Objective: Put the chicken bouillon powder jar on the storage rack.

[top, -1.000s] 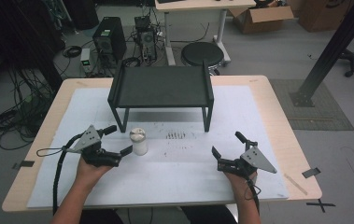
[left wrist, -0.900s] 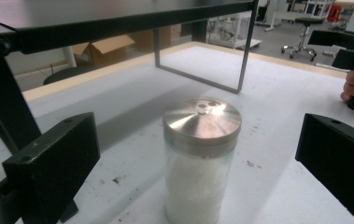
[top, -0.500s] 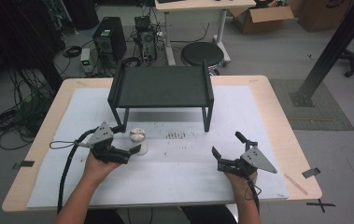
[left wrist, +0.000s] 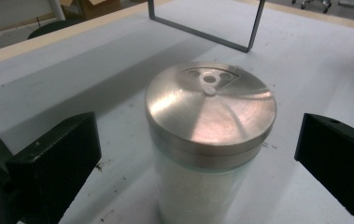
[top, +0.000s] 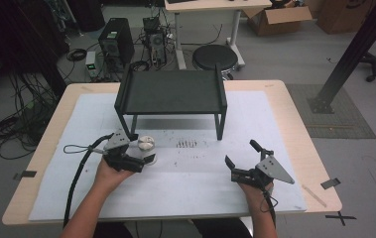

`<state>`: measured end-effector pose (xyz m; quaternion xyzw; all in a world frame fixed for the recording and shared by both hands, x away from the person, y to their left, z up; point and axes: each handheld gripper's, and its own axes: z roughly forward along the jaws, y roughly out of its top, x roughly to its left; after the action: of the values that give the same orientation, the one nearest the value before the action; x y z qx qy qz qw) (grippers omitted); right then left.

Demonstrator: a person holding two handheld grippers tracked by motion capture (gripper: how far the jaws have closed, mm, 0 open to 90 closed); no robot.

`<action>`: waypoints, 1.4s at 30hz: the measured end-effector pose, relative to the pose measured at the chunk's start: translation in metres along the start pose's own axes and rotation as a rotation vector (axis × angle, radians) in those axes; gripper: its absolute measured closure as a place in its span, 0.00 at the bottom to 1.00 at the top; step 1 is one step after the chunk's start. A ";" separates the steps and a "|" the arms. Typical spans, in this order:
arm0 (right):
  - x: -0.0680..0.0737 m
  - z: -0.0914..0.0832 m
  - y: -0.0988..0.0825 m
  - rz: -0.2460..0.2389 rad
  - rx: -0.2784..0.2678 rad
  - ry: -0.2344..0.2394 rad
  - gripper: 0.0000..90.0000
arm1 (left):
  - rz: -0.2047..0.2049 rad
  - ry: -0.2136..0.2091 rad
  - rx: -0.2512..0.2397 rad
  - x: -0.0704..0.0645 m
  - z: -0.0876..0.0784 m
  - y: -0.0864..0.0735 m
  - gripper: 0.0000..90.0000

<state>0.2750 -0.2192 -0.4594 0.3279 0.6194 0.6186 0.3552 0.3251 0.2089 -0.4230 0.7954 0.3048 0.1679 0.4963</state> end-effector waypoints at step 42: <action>0.000 0.000 0.000 0.000 0.001 -0.002 0.00 | -0.023 -0.001 0.039 0.000 0.009 -0.005 0.32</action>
<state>0.2750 -0.2191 -0.4594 0.3285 0.6195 0.6179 0.3556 0.3289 0.2047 -0.4317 0.8015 0.3169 0.1557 0.4826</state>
